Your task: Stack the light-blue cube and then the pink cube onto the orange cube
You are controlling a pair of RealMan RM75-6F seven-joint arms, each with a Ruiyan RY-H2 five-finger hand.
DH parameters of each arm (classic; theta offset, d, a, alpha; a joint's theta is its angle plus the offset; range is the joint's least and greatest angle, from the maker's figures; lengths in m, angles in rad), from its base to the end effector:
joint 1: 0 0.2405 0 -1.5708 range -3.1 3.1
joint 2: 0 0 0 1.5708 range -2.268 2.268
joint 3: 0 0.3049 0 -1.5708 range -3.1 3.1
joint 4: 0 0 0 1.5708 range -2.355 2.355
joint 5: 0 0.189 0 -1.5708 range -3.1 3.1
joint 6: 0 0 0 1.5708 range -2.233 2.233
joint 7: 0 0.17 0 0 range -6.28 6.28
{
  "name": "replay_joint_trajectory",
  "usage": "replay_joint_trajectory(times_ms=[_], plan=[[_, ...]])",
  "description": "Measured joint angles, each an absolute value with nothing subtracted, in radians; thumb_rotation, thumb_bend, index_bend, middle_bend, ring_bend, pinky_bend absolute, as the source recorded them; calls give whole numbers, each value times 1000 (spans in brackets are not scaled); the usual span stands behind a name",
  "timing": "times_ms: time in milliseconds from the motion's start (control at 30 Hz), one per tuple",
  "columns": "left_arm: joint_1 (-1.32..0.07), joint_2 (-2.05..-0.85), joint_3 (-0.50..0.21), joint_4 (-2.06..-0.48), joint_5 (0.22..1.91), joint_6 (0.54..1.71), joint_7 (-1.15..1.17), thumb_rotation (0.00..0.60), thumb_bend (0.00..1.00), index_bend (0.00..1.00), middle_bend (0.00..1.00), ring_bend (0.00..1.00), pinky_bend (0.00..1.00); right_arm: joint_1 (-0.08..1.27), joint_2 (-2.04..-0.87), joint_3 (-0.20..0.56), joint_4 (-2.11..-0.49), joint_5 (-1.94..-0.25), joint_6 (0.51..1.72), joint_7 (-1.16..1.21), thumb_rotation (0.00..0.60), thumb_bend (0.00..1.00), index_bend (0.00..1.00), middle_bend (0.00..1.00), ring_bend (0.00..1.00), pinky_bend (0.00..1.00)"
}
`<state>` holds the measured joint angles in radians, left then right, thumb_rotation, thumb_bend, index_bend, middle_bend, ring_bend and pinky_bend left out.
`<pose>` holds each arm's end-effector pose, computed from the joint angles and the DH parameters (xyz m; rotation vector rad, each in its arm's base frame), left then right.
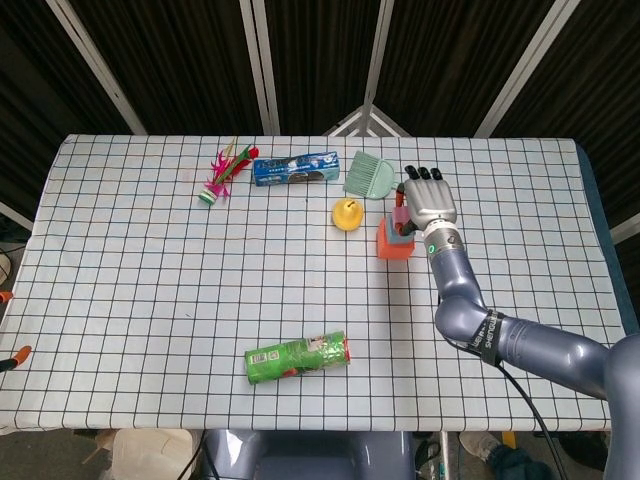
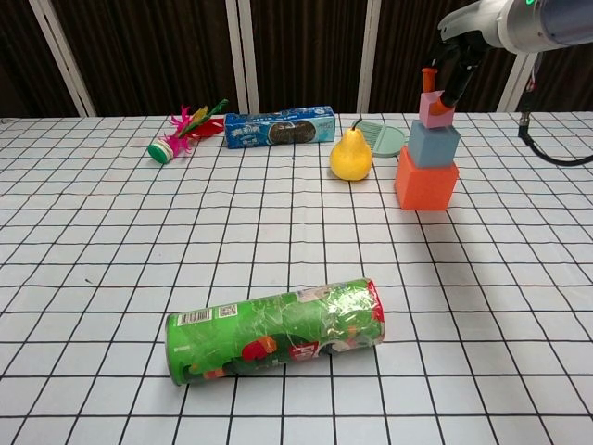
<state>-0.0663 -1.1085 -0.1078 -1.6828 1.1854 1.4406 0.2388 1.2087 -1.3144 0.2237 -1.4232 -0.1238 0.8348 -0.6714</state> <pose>-0.3841 0.2045 0.2161 -1.1807 -0.9331 -0.6075 -0.1139 -0.5198 0.0984 1.5798 -1.0931 0.6387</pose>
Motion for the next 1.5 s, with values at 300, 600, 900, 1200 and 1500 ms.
replay_joint_trajectory(times_ms=[300,600,900,1200,1500], plan=[[-66,-1108,-108,-1682,1186,1441,237,600,206,219,13,0,18,1210,-1311,223,-1432,-125,837,-671,600,294,514,94,64,0],[-65,-1107,-107,-1683,1188,1441,235,600,206,219,13,0,18,1215,-1309,219,-1440,-120,846,-678,600,294,514,94,64,0],[-65,-1107,-108,-1683,1186,1442,237,600,206,219,13,0,18,1217,-1308,215,-1435,-111,842,-685,600,293,514,93,64,0],[-65,-1108,-108,-1684,1186,1443,239,600,206,219,13,0,18,1215,-1309,213,-1431,-116,847,-684,600,293,417,93,64,0],[-65,-1107,-109,-1686,1186,1445,241,600,206,219,13,0,18,1217,-1306,207,-1436,-118,842,-694,600,294,384,93,64,0]])
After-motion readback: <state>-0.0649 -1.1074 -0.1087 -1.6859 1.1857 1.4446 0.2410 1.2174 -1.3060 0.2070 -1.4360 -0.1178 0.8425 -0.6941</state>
